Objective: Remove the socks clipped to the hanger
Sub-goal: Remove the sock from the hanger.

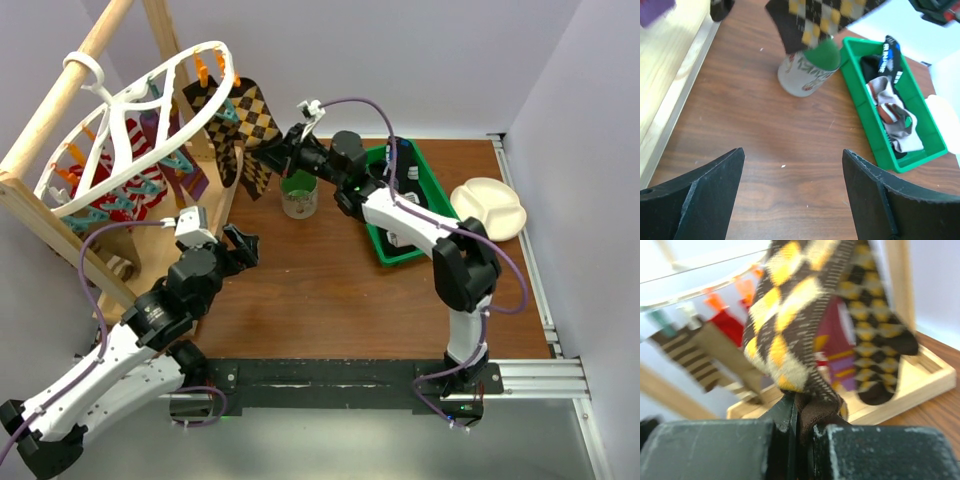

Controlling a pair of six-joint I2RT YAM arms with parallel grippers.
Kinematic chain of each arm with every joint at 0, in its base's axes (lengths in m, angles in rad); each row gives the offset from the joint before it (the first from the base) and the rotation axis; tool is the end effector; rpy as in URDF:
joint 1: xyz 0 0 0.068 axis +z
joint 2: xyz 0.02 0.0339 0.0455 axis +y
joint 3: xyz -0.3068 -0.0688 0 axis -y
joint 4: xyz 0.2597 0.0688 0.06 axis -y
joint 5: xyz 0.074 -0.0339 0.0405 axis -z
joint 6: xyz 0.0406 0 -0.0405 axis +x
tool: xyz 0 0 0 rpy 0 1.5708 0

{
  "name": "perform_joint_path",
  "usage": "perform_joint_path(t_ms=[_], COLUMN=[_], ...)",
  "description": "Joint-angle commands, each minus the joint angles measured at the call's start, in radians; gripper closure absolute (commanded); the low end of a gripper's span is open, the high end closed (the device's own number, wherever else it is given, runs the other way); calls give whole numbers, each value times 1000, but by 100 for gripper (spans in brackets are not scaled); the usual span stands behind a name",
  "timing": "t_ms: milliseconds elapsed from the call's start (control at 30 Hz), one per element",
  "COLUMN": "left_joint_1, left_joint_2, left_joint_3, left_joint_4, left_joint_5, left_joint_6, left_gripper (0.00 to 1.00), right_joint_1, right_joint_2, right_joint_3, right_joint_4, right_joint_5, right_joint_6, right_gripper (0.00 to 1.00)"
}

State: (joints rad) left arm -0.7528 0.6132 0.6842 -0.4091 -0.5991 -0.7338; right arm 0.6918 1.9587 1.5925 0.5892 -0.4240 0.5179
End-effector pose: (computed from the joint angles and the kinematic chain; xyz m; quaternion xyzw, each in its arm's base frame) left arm 0.1071 -0.0690 0.3327 -0.1632 0.7812 -0.1965 0.5696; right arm 0.3808 0.3371 0.3851 -0.2168 0.5935 0.5424 0.5537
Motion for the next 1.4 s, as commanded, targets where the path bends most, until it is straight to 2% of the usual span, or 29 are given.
perform_joint_path(t_ms=[0,300,467,633,900,967,1067,1133,1233,1267,1333,1367], left_joint_1=[7,7,7,7,7,7,7,7,7,7,7,7], left_joint_2=[-16,-35,-46,-56,-52,-52,-53,-49,-41,-38,-29,-26], left_joint_3=[8,8,6,2,-23,-31,-43,-49,-55,-55,-54,-52], left_joint_4=[124,232,305,357,394,444,470,475,484,481,475,472], left_joint_5=[13,90,159,223,265,278,300,294,297,294,291,289], left_joint_6=[100,232,325,378,384,379,376,369,367,364,356,355], left_gripper=[15,15,11,8,7,7,10,14,31,46,65,84], right_joint_1=[0,17,63,127,155,156,161,164,169,169,170,170], right_joint_2=[-116,-254,-314,-339,-324,-320,-310,-304,-305,-307,-311,-311], right_joint_3=[-54,-156,-154,-138,-135,-134,-131,-124,-127,-131,-131,-131], right_joint_4=[-41,-130,-193,-246,-175,-175,-175,-172,-170,-170,-172,-172], right_joint_5=[-136,-323,-383,-375,-361,-326,-296,-289,-253,-242,-228,-222], right_joint_6=[-55,-78,-114,-150,-46,-36,-21,-10,-9,-10,-15,-19], right_gripper=[100,100,100,100,100,100,100,100,100,100,100,100])
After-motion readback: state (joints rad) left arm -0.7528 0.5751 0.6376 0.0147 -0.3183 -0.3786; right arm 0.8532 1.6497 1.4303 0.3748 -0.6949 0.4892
